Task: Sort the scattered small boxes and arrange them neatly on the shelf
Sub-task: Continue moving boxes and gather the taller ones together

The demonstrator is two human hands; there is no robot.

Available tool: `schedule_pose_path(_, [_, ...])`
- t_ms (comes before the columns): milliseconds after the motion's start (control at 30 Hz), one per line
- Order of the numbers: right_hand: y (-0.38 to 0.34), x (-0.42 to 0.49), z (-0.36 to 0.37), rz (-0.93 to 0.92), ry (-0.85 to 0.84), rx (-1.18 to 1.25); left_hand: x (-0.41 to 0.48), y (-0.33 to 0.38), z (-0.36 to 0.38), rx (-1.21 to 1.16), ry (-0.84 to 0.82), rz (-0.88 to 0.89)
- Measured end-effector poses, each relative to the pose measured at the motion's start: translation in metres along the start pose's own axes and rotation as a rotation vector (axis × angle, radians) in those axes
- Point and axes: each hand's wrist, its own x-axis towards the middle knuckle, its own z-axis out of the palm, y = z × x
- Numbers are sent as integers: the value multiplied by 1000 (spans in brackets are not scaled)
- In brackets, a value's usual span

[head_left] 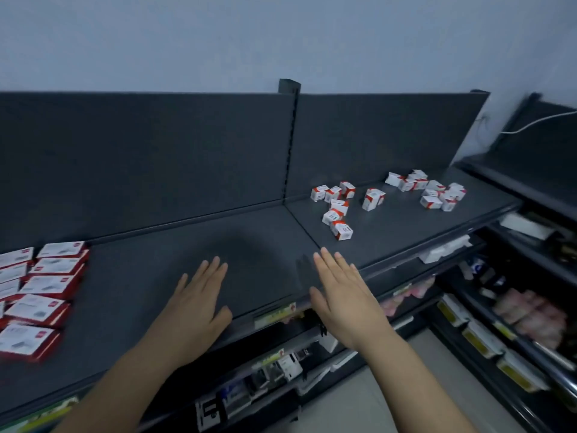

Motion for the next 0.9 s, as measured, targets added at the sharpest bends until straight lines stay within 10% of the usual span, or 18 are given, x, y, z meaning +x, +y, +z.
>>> schedule_pose_path(900, [244,60,-38,384,122,-8,278,176,72,-154,-159,324])
